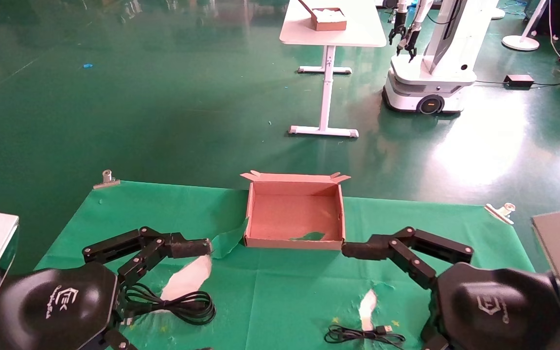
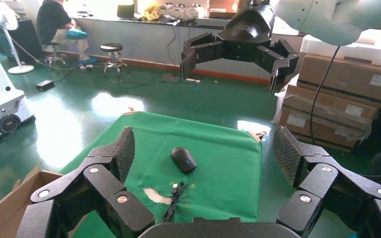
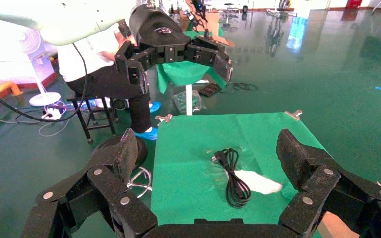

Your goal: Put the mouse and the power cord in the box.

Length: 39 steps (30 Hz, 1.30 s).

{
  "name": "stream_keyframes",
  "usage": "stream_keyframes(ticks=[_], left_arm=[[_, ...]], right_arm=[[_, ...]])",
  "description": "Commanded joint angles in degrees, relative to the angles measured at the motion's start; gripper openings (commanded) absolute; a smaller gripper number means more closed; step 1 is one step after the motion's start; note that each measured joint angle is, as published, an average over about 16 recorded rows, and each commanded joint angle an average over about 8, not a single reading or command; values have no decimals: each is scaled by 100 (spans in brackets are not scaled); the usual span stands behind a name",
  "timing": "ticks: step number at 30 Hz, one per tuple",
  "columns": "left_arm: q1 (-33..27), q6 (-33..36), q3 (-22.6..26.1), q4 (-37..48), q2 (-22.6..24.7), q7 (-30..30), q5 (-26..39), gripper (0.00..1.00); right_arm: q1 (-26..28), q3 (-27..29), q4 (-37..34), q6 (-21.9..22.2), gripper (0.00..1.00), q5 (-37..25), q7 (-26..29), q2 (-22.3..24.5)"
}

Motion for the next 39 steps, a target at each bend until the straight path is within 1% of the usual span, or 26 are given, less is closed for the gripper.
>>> stream_keyframes(ticks=[1, 6, 9, 11, 14, 18, 20, 23, 26, 34, 39], left_arm=[[1, 0, -2, 0, 2, -2, -6, 100], [-6, 3, 39, -33, -42, -12, 114, 100], [-84, -1, 150, -131, -114, -62, 420, 100], [-201, 8, 281, -217, -168, -120, 774, 100], [-524, 64, 563, -336, -184, -209, 1511, 100], [-1089, 169, 1092, -395, -39, -370, 2791, 100], [-1337, 190, 1359, -401, 84, -468, 3417, 100], [-1630, 178, 1709, -426, 267, -620, 4235, 100], [-1794, 145, 1919, -452, 392, -703, 4745, 100], [-1848, 52, 1998, -349, 462, -693, 5016, 100], [-1939, -287, 2300, -300, 811, -1065, 6022, 100]], right_arm=[[-1, 1, 1, -1, 100, 1, 0, 1], [-7, -22, 15, -9, 100, -70, -11, 29], [27, -137, 107, -33, 100, -421, -27, 131], [115, -277, 195, -74, 100, -821, -28, 213], [369, -571, 317, -157, 100, -1598, 6, 293], [817, -1010, 365, -240, 100, -2620, 129, 235], [992, -1192, 367, -246, 100, -3014, 207, 180], [1171, -1400, 382, -229, 100, -3440, 333, 99], [1244, -1496, 385, -207, 100, -3643, 402, 48], [1254, -1501, 289, -197, 100, -3618, 348, 33], [1291, -1533, 265, -183, 100, -3647, 311, 60]])
